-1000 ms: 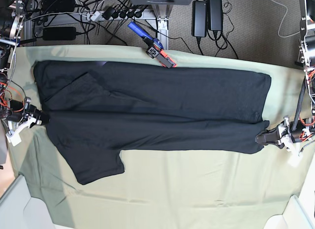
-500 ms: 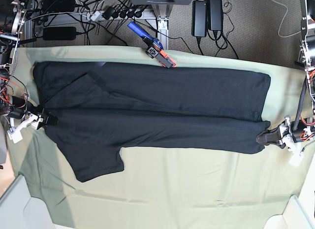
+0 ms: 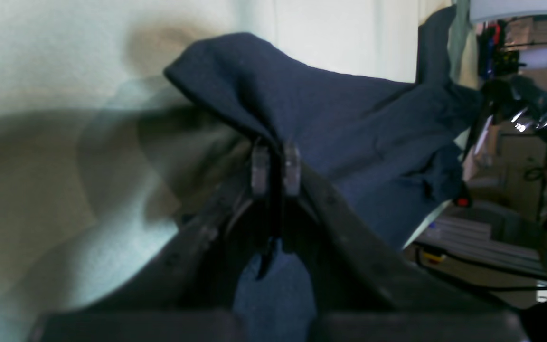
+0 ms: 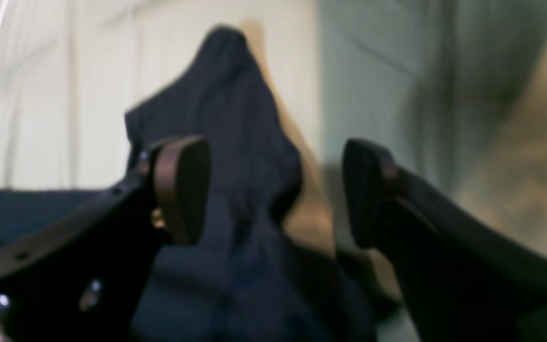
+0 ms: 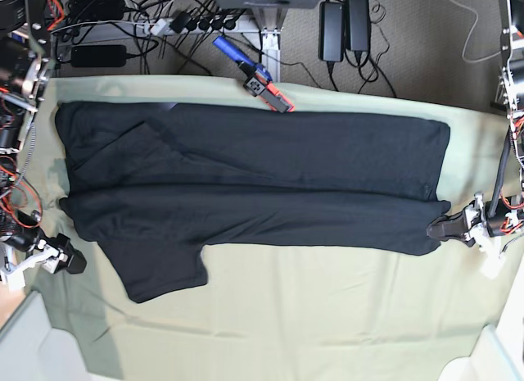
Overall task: Fold the T-shirt properly
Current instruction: 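Regrasp the sleeve with the right gripper and tuck it inward, then drag the sleeve with the right gripper along the folded edge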
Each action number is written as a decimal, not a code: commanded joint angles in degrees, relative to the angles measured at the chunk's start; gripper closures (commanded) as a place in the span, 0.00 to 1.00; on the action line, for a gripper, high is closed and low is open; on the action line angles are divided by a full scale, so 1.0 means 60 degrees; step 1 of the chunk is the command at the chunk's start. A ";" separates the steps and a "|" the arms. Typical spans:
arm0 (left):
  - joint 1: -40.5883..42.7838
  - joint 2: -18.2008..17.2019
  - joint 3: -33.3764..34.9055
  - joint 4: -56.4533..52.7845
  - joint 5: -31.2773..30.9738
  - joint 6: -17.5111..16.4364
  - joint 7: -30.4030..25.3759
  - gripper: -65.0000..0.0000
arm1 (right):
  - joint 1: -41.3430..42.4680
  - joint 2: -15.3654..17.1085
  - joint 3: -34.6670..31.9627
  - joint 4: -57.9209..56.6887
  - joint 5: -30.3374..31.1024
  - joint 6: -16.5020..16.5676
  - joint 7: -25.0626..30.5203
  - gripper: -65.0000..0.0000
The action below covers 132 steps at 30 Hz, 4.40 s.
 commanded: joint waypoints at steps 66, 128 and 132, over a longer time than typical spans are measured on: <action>0.0532 -0.0685 -0.0044 0.0189 -0.1757 -0.0232 0.0491 1.00 | -0.2262 -0.0219 -0.2033 0.3810 -0.0317 0.0681 0.0120 1.00; 0.0780 -0.0681 -0.0044 0.0273 -0.1757 -0.0232 0.0491 0.94 | -0.3585 -0.1158 -0.0903 0.6302 0.0007 0.0692 -0.0291 1.00; 0.0783 -0.0688 -0.0044 0.0273 -0.1757 -0.0232 0.0491 0.85 | -0.3829 -0.1071 -0.0903 0.6353 0.0004 0.0692 -0.0248 1.00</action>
